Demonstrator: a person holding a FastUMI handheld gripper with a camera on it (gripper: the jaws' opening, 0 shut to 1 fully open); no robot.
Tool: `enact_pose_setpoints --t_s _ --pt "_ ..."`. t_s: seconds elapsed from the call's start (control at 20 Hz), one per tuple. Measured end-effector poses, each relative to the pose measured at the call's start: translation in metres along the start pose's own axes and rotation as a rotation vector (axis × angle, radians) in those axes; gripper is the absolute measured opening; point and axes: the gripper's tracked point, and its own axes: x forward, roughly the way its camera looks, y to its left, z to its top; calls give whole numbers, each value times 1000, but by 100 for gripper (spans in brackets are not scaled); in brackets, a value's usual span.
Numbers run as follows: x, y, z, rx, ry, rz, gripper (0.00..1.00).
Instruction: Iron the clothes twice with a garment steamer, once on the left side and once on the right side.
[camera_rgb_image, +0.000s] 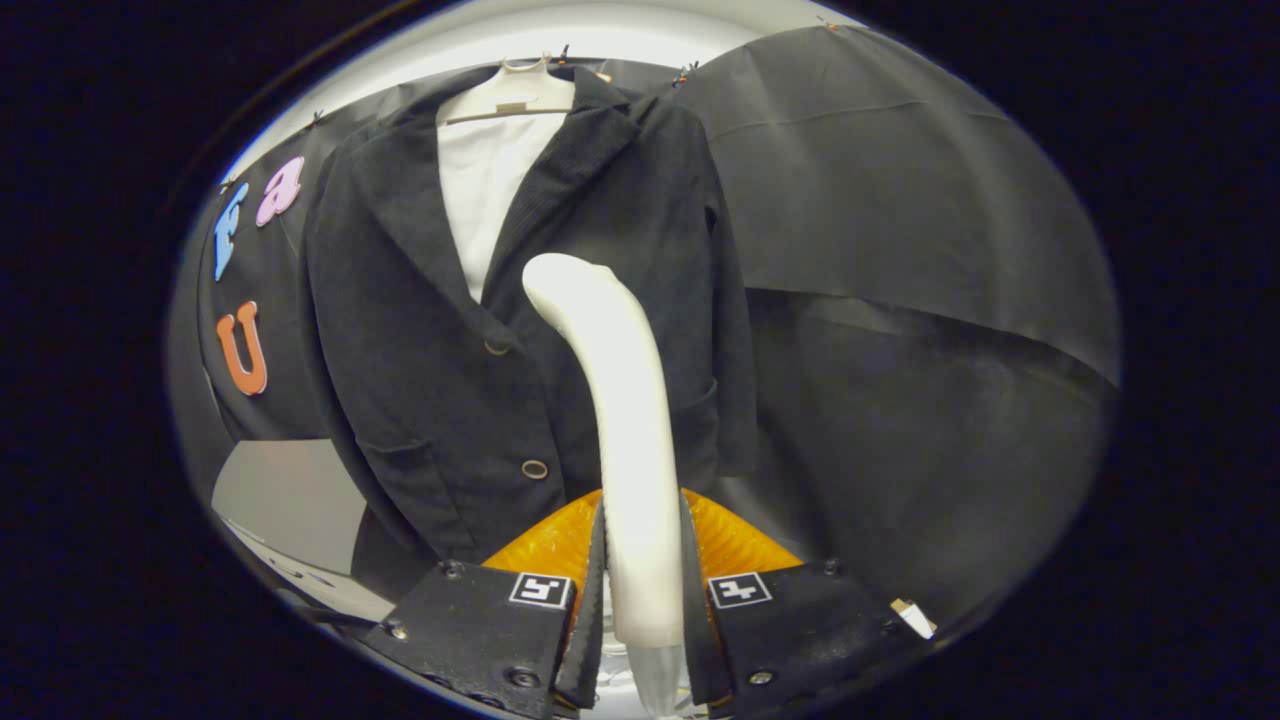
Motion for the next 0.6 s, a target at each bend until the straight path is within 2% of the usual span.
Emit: enact_pose_setpoints --t_s 0.6 --pt "11 -10 -58 -19 98 -19 37"
